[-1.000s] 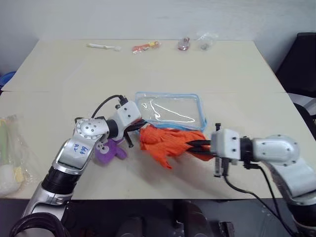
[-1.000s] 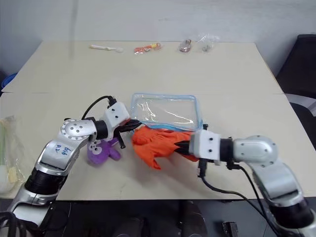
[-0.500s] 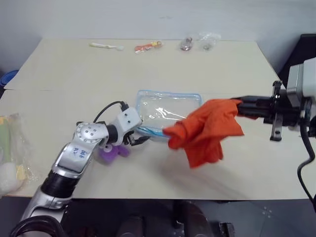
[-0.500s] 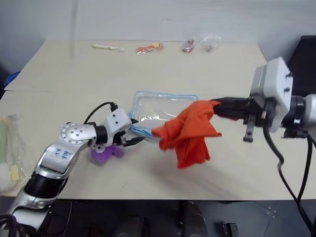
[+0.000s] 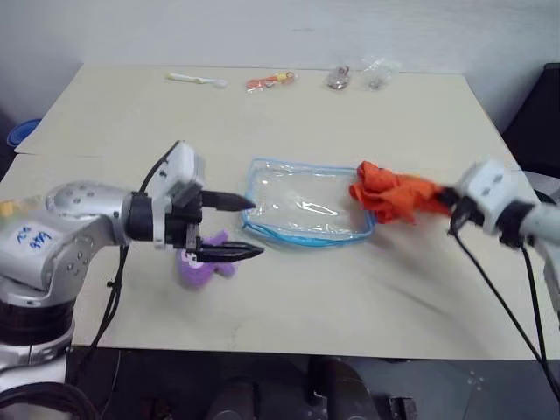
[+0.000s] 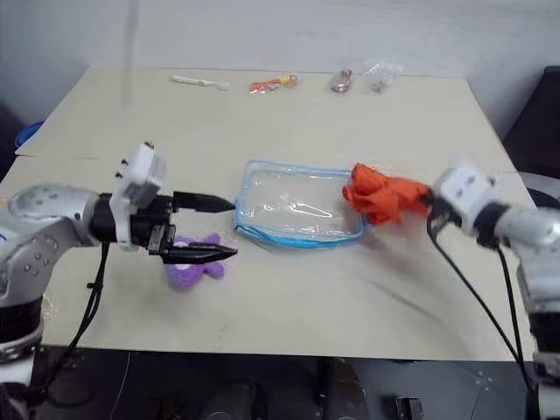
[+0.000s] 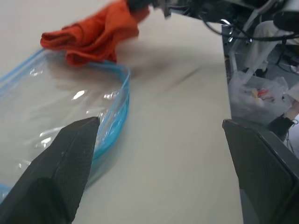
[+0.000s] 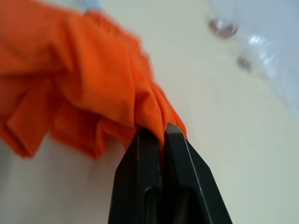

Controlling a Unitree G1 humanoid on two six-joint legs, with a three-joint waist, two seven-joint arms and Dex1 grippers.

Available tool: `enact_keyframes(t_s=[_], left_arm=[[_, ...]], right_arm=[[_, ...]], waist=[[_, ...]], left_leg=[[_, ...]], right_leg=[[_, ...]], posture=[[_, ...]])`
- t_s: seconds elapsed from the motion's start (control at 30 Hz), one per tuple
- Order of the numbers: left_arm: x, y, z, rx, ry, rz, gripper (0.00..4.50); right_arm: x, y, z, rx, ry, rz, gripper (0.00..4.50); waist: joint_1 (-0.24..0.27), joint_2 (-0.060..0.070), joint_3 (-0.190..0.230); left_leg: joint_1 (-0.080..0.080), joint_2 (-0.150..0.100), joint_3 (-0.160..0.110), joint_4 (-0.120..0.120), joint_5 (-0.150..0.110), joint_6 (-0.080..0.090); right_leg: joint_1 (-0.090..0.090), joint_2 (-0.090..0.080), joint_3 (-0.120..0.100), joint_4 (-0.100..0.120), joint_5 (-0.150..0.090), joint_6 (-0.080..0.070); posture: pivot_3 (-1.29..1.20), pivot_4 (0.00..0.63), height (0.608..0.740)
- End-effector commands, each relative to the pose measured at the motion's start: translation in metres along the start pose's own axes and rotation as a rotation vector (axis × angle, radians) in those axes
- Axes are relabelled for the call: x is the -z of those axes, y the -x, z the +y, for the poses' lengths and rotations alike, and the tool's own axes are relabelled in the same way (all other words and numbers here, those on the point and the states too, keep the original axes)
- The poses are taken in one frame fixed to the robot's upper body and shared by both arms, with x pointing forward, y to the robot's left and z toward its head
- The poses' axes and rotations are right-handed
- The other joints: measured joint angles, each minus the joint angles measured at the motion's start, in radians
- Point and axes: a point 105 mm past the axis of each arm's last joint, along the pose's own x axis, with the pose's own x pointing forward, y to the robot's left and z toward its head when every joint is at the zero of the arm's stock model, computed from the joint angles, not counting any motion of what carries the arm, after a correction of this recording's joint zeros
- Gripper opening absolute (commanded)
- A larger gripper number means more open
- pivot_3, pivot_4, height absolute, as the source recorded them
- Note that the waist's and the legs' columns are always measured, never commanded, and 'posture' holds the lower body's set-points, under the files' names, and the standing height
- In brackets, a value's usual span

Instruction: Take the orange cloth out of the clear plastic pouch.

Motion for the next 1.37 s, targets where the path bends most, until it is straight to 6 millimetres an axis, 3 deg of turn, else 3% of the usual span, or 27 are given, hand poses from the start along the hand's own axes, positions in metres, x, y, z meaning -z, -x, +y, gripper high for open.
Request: enact_keyframes(t_s=[0.03, 0.3, 0.57, 0.67, 0.83, 0.93, 1.03, 1.23, 1.37], left_arm=[[-0.009, -0.003, -0.004, 0.029, -0.042, -0.012, 4.47], [-0.01, 0.001, 0.005, 0.02, -0.097, 0.005, 4.47], [-0.011, 0.005, 0.015, 0.009, -0.172, 0.026, 4.47], [-0.007, 0.008, 0.015, 0.038, -0.181, 0.049, 4.5], [-0.007, 0.016, 0.018, 0.078, -0.156, 0.05, 4.5], [-0.009, 0.023, 0.02, 0.085, -0.158, 0.046, 4.5], [-0.01, 0.03, 0.024, 0.078, -0.164, 0.057, 4.5], [-0.013, 0.039, 0.028, 0.072, -0.161, 0.061, 4.5], [-0.014, 0.041, 0.031, 0.055, -0.159, 0.048, 4.5]], right_arm=[[0.009, 0.015, -0.02, 0.136, 0.032, 0.02, 0.0], [0.035, 0.049, -0.025, 0.187, 0.13, 0.112, 0.0], [0.038, 0.074, 0.006, 0.084, 0.151, 0.115, 0.0], [0.04, 0.077, 0.01, 0.06, 0.131, 0.123, 0.69], [0.033, 0.086, 0.009, 0.02, 0.057, 0.108, 2.4], [0.028, 0.106, 0.0, -0.014, -0.094, 0.101, 3.43], [0.029, 0.139, -0.01, -0.07, -0.327, 0.136, 4.48], [0.052, 0.194, -0.035, -0.039, -0.579, 0.249, 4.48], [0.059, 0.204, -0.036, -0.036, -0.615, 0.26, 4.48]], waist=[[-0.008, 0.0, 0.0], [-0.026, 0.0, 0.0], [-0.022, 0.0, 0.0], [-0.023, 0.0, 0.0], [-0.024, 0.0, 0.0], [-0.02, 0.001, 0.0], [-0.014, 0.001, 0.0], [-0.01, 0.0, 0.0], [-0.011, 0.0, 0.0]], left_leg=[[0.0, 0.0, 0.001, 0.0, 0.0, 0.0], [0.002, 0.002, 0.004, -0.002, 0.001, -0.002], [0.001, 0.001, 0.003, -0.002, 0.001, -0.002], [0.002, 0.002, 0.003, -0.003, 0.001, -0.002], [0.002, 0.002, 0.004, -0.003, 0.001, -0.002], [0.002, 0.002, 0.004, -0.003, 0.001, -0.002], [0.002, 0.001, 0.004, -0.003, 0.001, -0.002], [0.004, 0.001, 0.004, -0.004, 0.001, -0.001], [0.005, 0.001, 0.004, -0.005, 0.001, -0.001]], right_leg=[[0.0, 0.0, 0.0, 0.0, 0.0, 0.0], [0.001, 0.002, 0.004, 0.003, 0.0, 0.0], [0.001, 0.002, 0.004, 0.001, 0.0, 0.0], [0.002, 0.003, 0.004, 0.001, 0.0, -0.001], [0.002, 0.004, 0.006, 0.002, 0.0, 0.0], [0.002, 0.004, 0.006, 0.001, 0.0, 0.0], [0.002, 0.004, 0.006, 0.001, 0.0, 0.0], [0.005, 0.004, 0.006, -0.001, 0.0, 0.0], [0.006, 0.004, 0.006, -0.002, 0.0, 0.0]], posture=[[0.0, 0.15, 0.74], [0.0, 0.15, 0.74], [0.0, 0.15, 0.74], [0.0, 0.15, 0.74], [0.0, 0.15, 0.74], [0.0, 0.15, 0.74], [0.0, 0.15, 0.74], [0.0, 0.15, 0.74], [0.0, 0.15, 0.74]])
